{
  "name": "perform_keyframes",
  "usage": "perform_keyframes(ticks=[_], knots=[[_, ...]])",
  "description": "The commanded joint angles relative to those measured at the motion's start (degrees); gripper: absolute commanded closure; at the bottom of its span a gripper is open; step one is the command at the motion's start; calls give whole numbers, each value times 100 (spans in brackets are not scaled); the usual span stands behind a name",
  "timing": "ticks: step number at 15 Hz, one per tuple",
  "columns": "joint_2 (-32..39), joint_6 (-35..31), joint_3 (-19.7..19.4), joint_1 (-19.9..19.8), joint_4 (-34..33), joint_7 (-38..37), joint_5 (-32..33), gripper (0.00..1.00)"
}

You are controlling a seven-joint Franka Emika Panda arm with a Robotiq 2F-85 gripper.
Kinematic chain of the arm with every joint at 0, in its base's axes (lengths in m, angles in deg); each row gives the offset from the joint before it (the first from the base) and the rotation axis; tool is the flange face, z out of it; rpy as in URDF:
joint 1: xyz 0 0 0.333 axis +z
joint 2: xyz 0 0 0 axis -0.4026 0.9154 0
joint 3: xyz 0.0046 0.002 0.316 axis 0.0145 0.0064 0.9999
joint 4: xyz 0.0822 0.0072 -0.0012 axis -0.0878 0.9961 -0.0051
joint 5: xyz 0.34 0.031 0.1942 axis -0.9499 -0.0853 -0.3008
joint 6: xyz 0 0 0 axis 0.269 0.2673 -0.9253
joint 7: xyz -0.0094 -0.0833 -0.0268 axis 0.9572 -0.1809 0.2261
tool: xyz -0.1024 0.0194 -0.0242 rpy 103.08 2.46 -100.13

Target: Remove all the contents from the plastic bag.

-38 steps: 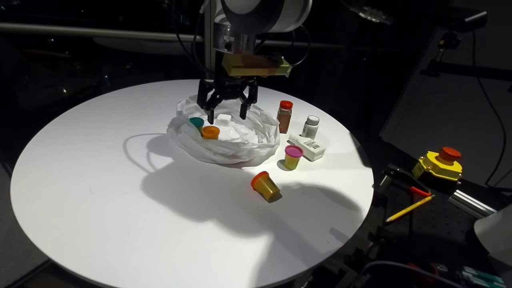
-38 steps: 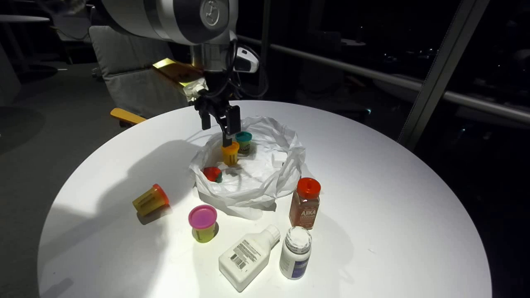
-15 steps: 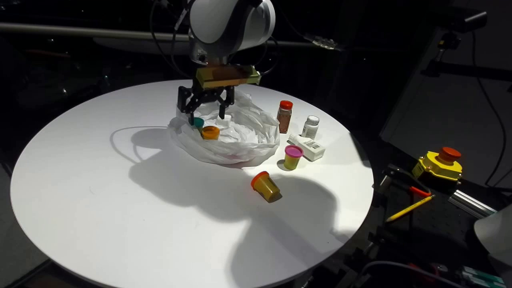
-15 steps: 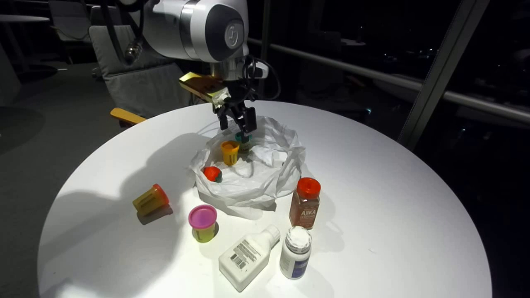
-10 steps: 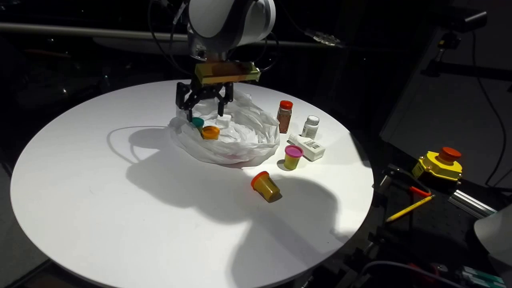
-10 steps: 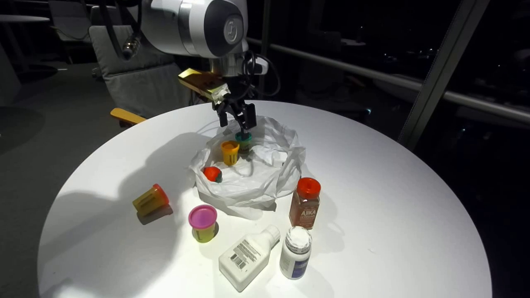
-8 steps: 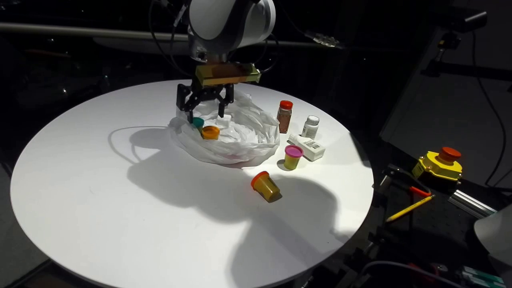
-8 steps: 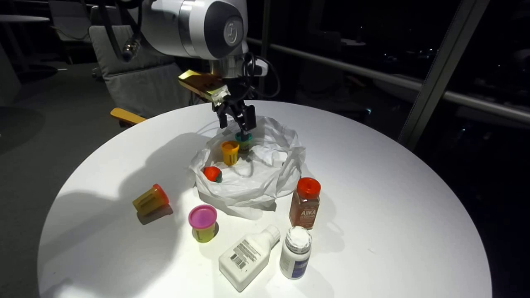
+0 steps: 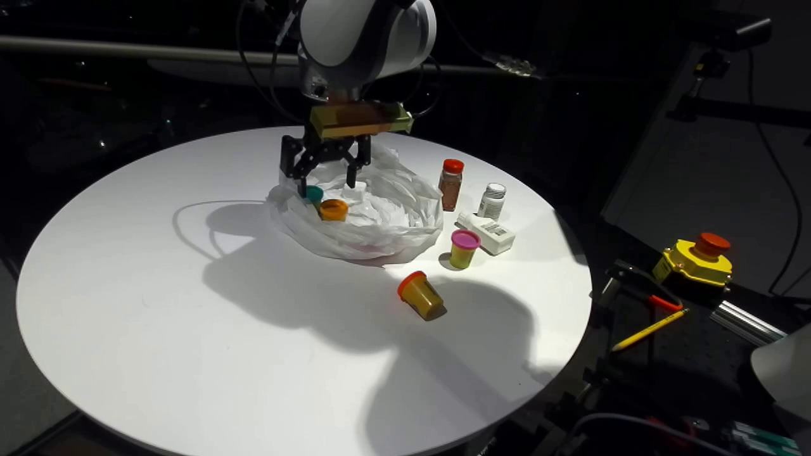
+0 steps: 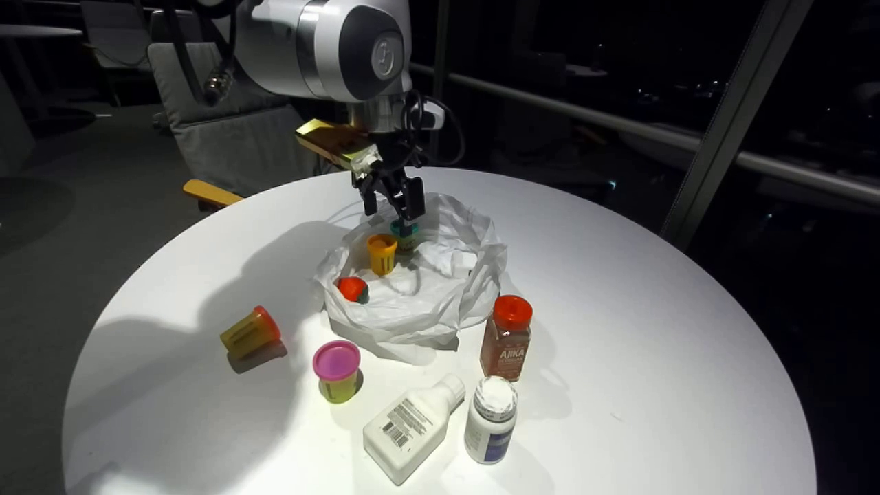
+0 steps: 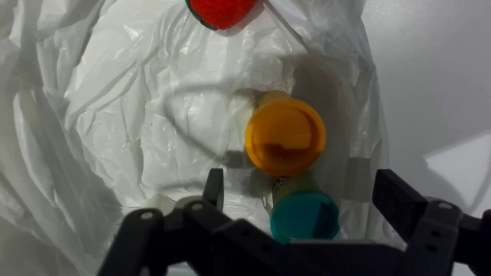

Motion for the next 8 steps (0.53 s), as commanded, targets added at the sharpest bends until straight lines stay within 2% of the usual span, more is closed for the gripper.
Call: perform_keyframes(ticks=[1, 8], knots=[[-121, -132, -89, 68, 189, -80, -1, 0], [-342, -273, -213, 192, 708, -355, 45, 0]])
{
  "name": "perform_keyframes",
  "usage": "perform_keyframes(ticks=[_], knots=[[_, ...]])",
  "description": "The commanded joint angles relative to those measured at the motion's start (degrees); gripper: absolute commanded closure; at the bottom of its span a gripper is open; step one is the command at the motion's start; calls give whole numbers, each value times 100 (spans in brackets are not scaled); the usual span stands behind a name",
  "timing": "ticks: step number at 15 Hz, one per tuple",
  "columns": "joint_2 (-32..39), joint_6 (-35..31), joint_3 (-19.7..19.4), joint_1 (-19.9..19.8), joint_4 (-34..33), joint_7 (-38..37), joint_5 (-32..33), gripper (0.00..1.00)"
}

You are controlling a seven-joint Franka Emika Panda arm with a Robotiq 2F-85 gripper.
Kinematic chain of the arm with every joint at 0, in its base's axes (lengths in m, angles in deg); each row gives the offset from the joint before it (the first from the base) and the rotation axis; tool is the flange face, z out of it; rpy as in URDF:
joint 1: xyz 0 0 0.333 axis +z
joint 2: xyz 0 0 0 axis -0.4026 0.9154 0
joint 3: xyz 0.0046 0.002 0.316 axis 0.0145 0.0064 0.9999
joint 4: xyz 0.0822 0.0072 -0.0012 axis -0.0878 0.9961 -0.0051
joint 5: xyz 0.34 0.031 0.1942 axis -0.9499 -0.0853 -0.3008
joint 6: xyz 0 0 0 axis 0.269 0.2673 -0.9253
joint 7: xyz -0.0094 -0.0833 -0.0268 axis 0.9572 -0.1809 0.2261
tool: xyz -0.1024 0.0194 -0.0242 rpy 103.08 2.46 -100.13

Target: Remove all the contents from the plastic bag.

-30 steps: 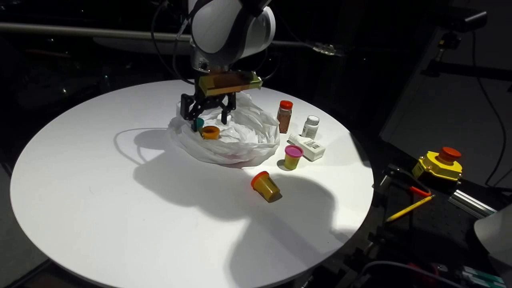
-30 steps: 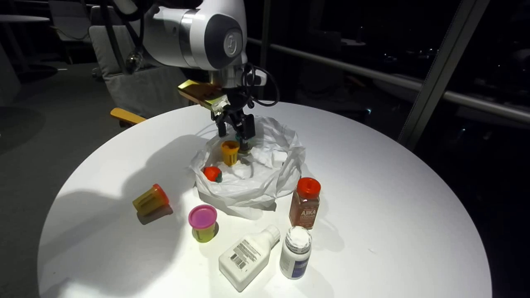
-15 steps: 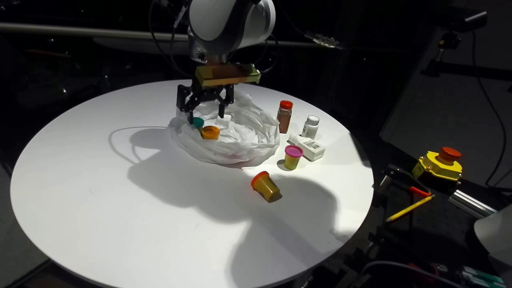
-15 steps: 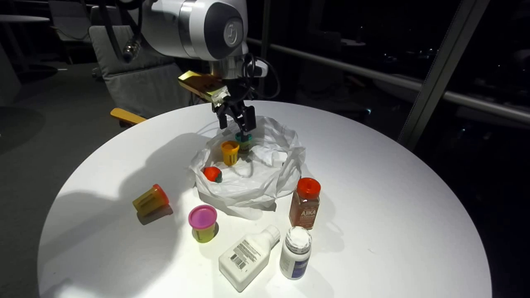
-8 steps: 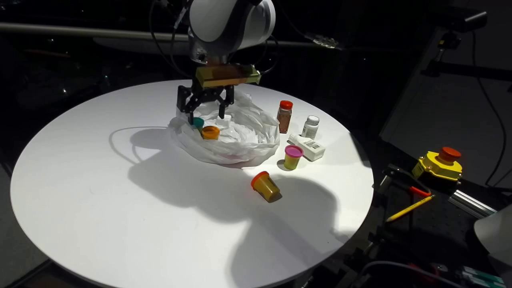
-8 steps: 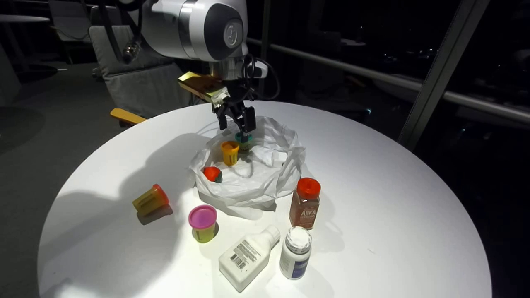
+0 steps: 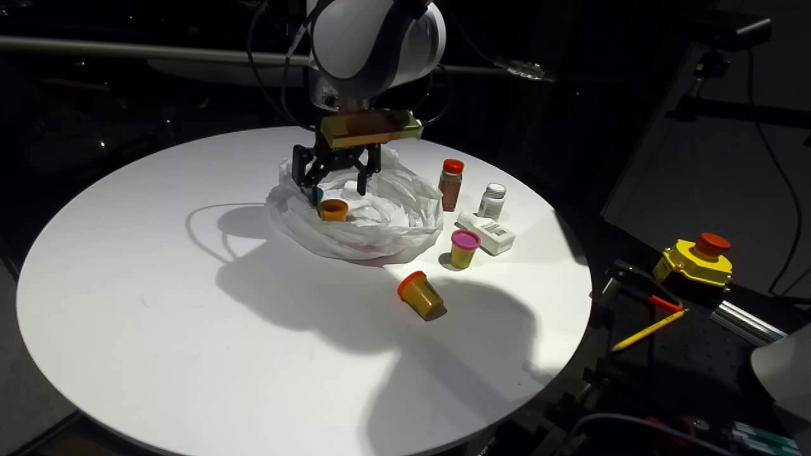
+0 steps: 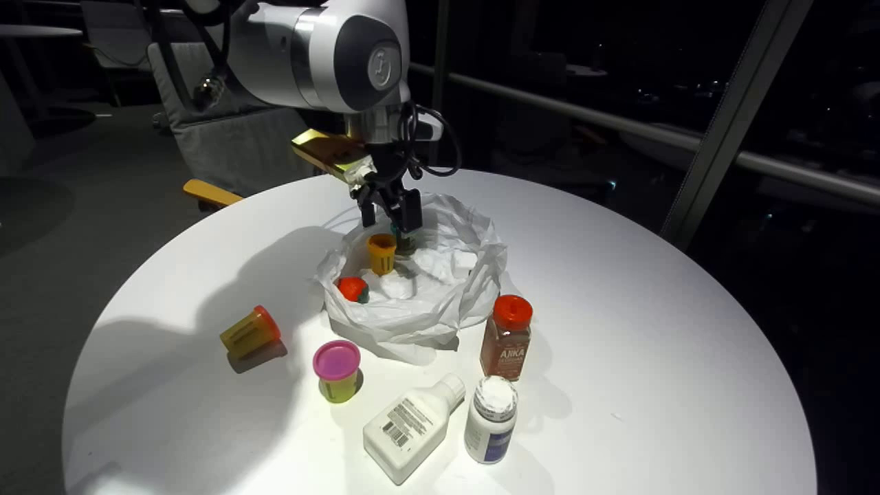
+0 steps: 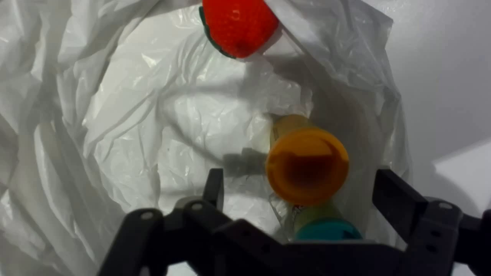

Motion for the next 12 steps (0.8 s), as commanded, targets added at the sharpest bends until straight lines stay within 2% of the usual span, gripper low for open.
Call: perform_keyframes(ticks=[1, 4, 10, 12], knots=[[-224, -195, -168, 186, 378, -281, 29, 0], [-192, -303, -256, 298, 460, -473, 84, 0], [39, -438, -617, 626, 219, -1111, 267, 0], [127, -377, -564, 592, 70, -1036, 264, 0]])
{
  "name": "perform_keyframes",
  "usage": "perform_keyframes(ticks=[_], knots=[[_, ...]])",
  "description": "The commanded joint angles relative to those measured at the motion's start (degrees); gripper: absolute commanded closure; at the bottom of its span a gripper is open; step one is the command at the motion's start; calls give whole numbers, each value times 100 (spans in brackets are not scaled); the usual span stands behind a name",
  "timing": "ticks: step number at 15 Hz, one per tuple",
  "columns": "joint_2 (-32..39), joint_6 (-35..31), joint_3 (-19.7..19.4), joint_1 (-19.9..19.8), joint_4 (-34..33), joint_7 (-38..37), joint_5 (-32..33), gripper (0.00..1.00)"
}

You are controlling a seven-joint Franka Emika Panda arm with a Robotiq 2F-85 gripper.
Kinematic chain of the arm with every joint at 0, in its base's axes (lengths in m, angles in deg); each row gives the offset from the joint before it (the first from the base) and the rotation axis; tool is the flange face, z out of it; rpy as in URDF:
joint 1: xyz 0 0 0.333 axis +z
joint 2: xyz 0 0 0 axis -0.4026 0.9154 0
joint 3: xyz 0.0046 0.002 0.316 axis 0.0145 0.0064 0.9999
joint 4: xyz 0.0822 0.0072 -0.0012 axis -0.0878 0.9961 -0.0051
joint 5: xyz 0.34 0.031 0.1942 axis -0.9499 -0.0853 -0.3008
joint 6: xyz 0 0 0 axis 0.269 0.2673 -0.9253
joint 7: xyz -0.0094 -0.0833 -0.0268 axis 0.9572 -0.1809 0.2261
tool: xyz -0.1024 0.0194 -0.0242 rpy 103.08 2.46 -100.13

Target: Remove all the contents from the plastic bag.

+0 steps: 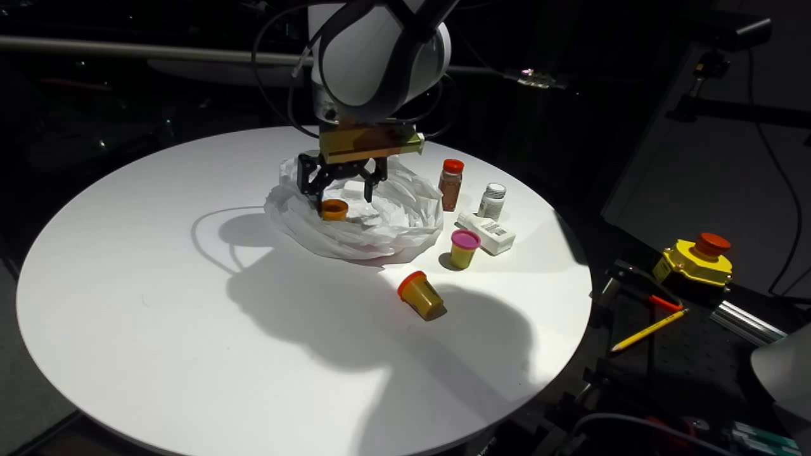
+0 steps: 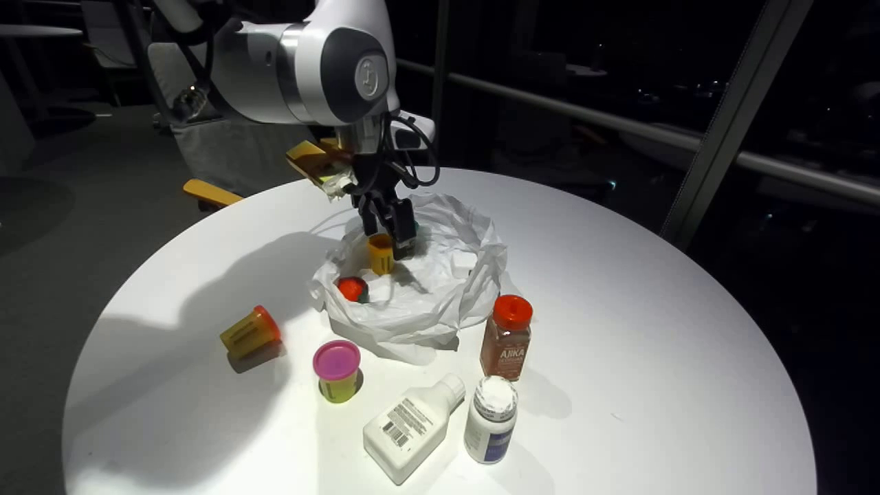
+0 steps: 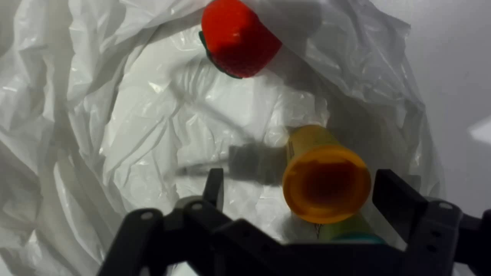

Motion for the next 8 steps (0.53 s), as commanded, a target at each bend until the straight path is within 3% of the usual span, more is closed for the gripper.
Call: perform_keyframes(ticks=[1, 8], knots=[[162, 7, -54, 72, -287, -102, 119, 0], [423, 199, 62, -40, -632, 65, 15, 0]])
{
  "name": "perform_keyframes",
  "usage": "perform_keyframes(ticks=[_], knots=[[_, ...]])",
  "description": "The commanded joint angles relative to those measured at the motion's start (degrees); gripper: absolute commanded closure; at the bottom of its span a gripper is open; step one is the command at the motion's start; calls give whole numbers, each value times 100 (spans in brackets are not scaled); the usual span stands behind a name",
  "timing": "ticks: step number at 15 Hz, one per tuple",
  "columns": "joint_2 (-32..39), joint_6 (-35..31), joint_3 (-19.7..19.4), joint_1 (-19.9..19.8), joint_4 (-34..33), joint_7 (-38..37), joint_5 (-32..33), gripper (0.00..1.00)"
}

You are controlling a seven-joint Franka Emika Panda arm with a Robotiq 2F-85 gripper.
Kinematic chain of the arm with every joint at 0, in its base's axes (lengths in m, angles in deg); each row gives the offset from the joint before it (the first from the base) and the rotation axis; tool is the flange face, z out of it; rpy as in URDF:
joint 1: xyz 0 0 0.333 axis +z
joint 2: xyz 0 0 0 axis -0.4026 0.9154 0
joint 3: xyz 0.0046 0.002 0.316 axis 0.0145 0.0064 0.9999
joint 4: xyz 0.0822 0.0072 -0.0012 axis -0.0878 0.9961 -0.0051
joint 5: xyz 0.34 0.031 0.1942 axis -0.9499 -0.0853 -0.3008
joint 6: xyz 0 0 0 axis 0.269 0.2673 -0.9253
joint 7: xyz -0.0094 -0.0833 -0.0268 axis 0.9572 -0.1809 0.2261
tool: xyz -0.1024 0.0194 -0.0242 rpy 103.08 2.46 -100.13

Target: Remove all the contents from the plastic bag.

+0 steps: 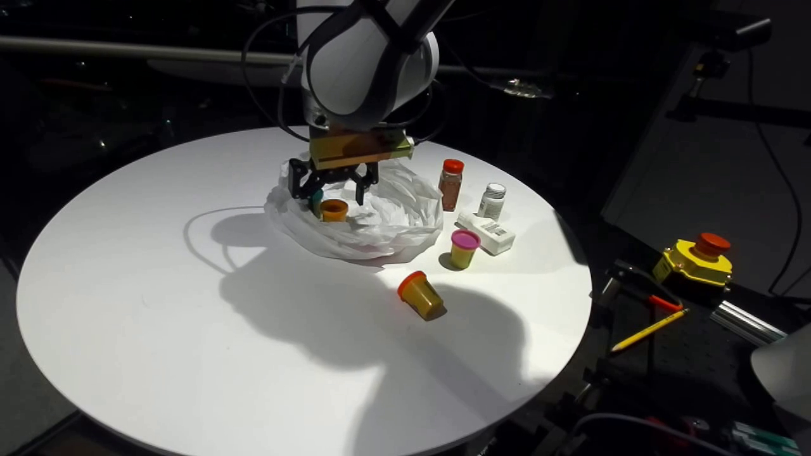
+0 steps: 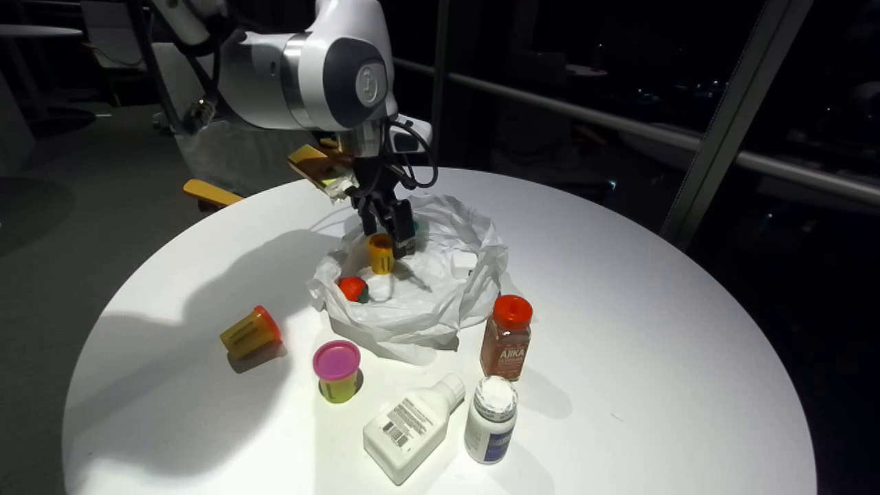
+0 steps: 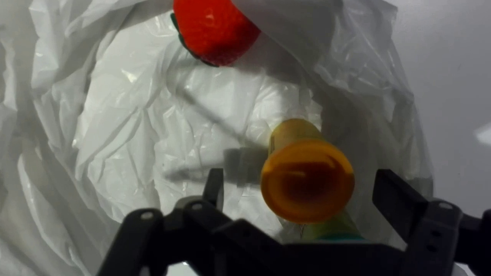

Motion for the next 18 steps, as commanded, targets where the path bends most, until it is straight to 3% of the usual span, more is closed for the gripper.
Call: perform_keyframes(ticks=[1, 2, 4, 7, 10, 13, 18], knots=[[179, 150, 37, -82, -301, 34, -6, 1], [187, 135, 33, -89, -293, 24, -15, 25], [150, 98, 49, -115, -234, 30, -39, 31], [27, 106, 202, -224, -91, 166, -153, 55], [-157, 130, 342, -277, 124, 216, -272, 73], [-591, 191, 244, -140, 562, 13, -250, 76], [-1857, 544, -87, 364, 1627, -671, 326, 76]])
